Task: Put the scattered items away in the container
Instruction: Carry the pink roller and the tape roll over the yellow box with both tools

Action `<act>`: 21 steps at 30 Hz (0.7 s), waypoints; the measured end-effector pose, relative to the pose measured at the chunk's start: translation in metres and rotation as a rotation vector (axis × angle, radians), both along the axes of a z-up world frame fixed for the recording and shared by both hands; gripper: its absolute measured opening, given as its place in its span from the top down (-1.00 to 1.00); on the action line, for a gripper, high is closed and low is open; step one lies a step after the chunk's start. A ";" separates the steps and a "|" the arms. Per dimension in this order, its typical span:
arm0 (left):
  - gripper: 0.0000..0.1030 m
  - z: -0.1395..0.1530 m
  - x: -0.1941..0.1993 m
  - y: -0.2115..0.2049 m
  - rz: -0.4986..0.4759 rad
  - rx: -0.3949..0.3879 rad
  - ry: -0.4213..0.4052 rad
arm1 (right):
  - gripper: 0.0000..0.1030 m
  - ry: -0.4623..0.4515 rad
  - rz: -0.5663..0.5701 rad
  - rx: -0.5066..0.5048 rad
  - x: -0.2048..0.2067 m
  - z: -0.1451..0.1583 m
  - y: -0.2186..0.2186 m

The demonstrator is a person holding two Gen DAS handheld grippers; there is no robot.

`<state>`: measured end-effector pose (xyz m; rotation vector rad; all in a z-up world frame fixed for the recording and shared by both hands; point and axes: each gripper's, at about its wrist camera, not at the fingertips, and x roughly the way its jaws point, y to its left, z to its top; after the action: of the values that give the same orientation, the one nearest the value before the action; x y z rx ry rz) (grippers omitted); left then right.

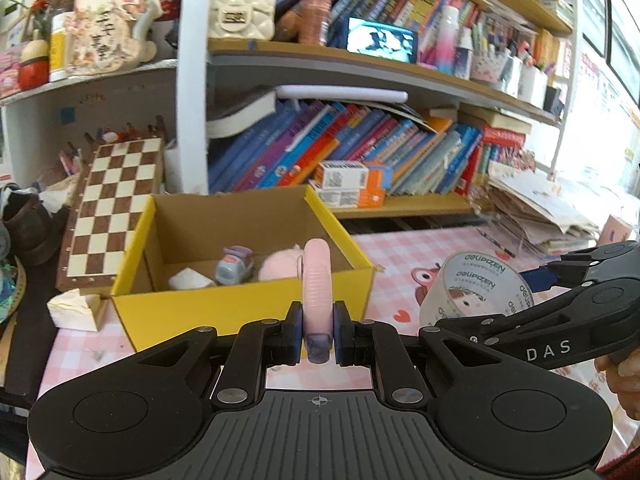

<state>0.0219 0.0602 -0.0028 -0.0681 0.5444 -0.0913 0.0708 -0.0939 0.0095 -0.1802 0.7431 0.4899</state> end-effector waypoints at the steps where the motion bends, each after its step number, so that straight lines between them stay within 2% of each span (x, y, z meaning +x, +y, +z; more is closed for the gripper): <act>1: 0.74 0.001 0.000 0.003 0.008 -0.002 -0.007 | -0.63 -0.008 0.010 -0.002 0.001 0.002 0.003; 11: 0.74 0.016 0.006 0.029 0.077 -0.003 -0.074 | -0.63 -0.084 0.090 -0.006 0.016 0.028 0.034; 21: 0.74 0.022 0.020 0.046 0.098 0.003 -0.101 | -0.63 -0.121 0.156 -0.007 0.034 0.041 0.064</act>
<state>0.0415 0.1060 0.0196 -0.0867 0.4400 0.0015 0.1050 -0.0300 0.0508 -0.2735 0.6151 0.6190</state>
